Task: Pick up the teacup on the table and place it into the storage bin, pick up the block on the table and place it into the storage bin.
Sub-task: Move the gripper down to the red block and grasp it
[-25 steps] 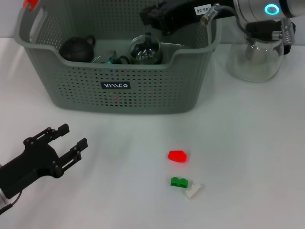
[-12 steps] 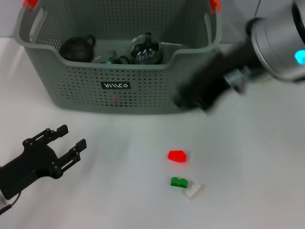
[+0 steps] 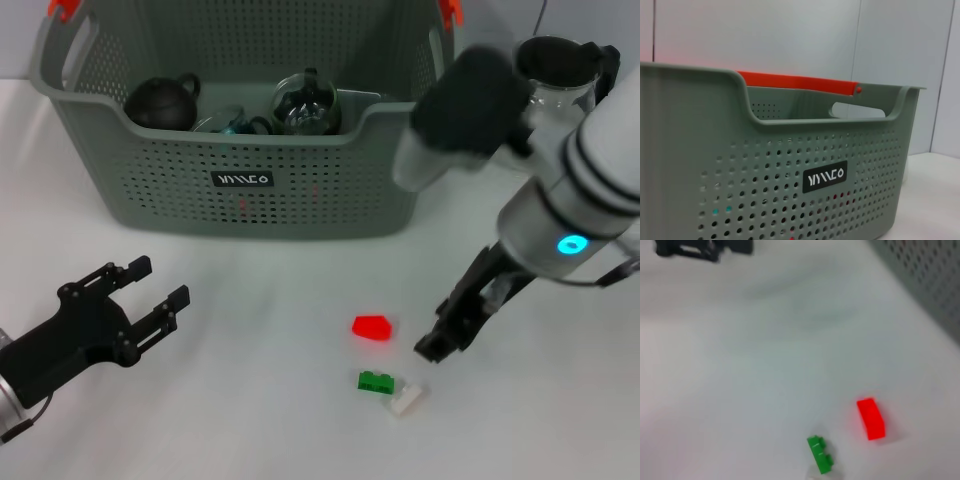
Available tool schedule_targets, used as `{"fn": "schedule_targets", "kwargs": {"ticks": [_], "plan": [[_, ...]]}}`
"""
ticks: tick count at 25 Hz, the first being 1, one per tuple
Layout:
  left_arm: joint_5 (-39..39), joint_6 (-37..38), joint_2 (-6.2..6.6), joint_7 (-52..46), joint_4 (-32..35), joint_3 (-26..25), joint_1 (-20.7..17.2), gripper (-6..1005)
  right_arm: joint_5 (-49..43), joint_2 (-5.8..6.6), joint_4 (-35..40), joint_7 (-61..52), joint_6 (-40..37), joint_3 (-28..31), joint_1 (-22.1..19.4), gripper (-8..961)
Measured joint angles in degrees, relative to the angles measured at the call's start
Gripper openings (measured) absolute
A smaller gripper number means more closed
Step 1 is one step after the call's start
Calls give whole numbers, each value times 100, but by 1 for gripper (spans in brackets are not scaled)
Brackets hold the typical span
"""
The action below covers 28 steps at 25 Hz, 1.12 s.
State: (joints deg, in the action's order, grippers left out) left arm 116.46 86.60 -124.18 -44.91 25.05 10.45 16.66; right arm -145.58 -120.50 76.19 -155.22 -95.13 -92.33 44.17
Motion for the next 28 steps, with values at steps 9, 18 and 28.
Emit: {"fn": "schedule_targets", "kwargs": {"ticks": [9, 18, 28], "plan": [[0, -4, -1, 0, 0, 1, -27, 629, 13, -4, -798, 655, 1425, -738, 121, 527], [0, -4, -1, 0, 1, 0, -43, 629, 180, -24, -1427, 1194, 1996, -933, 286, 523], [0, -3, -1, 0, 0, 1, -35, 629, 672, -36, -2388, 1390, 2476, -962, 710, 477]]}}
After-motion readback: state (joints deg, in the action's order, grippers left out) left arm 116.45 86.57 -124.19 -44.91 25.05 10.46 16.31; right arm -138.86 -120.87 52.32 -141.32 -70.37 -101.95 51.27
